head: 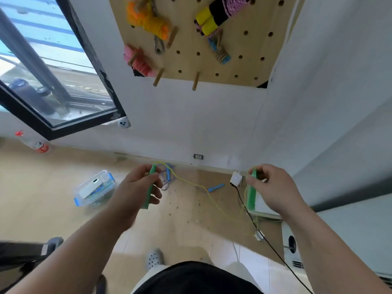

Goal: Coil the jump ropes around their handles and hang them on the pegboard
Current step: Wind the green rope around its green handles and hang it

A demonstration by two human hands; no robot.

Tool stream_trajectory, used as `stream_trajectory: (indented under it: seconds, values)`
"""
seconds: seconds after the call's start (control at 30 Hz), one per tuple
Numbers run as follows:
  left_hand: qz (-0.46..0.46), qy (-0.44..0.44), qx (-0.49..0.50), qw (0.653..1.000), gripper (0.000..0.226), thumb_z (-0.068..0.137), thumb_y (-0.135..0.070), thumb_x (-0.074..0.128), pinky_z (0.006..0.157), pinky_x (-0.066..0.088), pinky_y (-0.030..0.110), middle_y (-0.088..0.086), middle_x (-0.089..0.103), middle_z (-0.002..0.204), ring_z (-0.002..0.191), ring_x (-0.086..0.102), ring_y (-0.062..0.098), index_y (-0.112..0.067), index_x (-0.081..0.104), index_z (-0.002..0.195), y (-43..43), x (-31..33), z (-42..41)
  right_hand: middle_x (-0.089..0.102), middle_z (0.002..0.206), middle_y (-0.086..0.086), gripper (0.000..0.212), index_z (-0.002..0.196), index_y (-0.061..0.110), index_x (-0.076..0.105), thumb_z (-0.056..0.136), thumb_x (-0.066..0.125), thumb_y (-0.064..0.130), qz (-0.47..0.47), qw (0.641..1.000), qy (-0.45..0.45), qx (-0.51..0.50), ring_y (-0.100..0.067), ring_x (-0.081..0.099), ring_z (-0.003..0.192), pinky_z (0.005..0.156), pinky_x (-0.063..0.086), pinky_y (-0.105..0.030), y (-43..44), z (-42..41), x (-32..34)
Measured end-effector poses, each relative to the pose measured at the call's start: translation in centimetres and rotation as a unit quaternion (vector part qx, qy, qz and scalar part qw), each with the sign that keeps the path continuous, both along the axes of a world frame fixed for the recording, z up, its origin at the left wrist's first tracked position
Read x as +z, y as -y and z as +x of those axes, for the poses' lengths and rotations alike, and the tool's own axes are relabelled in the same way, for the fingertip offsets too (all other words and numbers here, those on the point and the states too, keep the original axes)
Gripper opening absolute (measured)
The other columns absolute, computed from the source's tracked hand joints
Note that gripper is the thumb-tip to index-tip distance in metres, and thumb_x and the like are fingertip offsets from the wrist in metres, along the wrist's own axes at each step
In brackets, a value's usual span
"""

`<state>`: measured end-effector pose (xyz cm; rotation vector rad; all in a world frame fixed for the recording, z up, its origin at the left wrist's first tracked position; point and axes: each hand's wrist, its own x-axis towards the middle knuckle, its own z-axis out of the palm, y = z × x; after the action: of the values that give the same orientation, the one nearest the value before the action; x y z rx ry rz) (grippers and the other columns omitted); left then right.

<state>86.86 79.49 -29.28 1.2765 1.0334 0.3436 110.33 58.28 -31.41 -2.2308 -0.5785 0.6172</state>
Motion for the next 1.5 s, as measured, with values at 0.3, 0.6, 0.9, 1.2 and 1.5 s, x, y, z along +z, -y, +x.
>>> stream_trajectory:
  seconds: [0.3, 0.6, 0.9, 1.2, 1.5]
  values:
    - [0.019, -0.021, -0.208, 0.978, 0.014, 0.103, -0.013, 0.052, 0.072, 0.053, 0.039, 0.010, 0.073, 0.097, 0.078, 0.070, 0.025, -0.012, 0.065, 0.109, 6.3, 1.4, 3.2, 0.069, 0.077, -0.018, 0.018, 0.093, -0.003, 0.072, 0.096, 0.065, 0.013, 0.210, 0.925, -0.307, -0.077, -0.020, 0.065, 0.064, 0.063, 0.057, -0.031, 0.4, -6.5, 2.1]
    - [0.019, -0.050, -0.342, 0.938, 0.013, 0.106, -0.020, 0.044, 0.055, 0.045, 0.033, 0.009, 0.061, 0.074, 0.059, 0.051, 0.025, -0.020, 0.056, 0.103, 8.2, 2.8, 3.8, 0.068, 0.073, 0.005, 0.016, 0.080, 0.018, 0.074, 0.081, 0.082, 0.032, 0.160, 0.976, -0.146, -0.004, -0.008, 0.060, 0.067, 0.063, 0.049, -0.026, 0.9, -8.2, 2.5]
    - [0.114, -0.069, -0.486, 0.864, 0.020, 0.086, -0.017, 0.078, 0.055, 0.047, 0.035, 0.007, 0.060, 0.067, 0.048, 0.057, 0.021, -0.016, 0.059, 0.093, 5.9, 5.8, 3.5, 0.057, 0.071, 0.011, 0.033, 0.078, 0.027, 0.063, 0.086, 0.063, 0.059, 0.112, 0.946, -0.110, 0.284, -0.005, 0.055, 0.070, 0.068, 0.046, -0.034, 1.6, -5.7, 4.6]
    - [0.291, -0.158, -0.496, 0.803, 0.022, 0.079, -0.024, 0.072, 0.052, 0.047, 0.032, -0.003, 0.052, 0.061, 0.050, 0.055, 0.008, -0.018, 0.051, 0.075, 6.3, 5.1, 4.7, 0.054, 0.062, 0.007, 0.033, 0.075, 0.026, 0.063, 0.101, 0.053, 0.042, 0.140, 0.953, -0.027, 0.266, -0.005, 0.044, 0.058, 0.060, 0.037, -0.032, 0.8, -4.8, 5.3]
    - [0.434, -0.134, -0.343, 0.822, 0.022, 0.093, -0.044, 0.061, 0.054, 0.035, 0.026, -0.008, 0.057, 0.071, 0.064, 0.051, 0.009, -0.030, 0.046, 0.087, 7.1, 3.9, 5.5, 0.043, 0.056, 0.013, 0.034, 0.075, 0.023, 0.064, 0.104, 0.050, 0.034, 0.208, 0.964, -0.069, 0.151, -0.009, 0.038, 0.057, 0.060, 0.032, -0.031, 1.3, -4.4, 4.6]
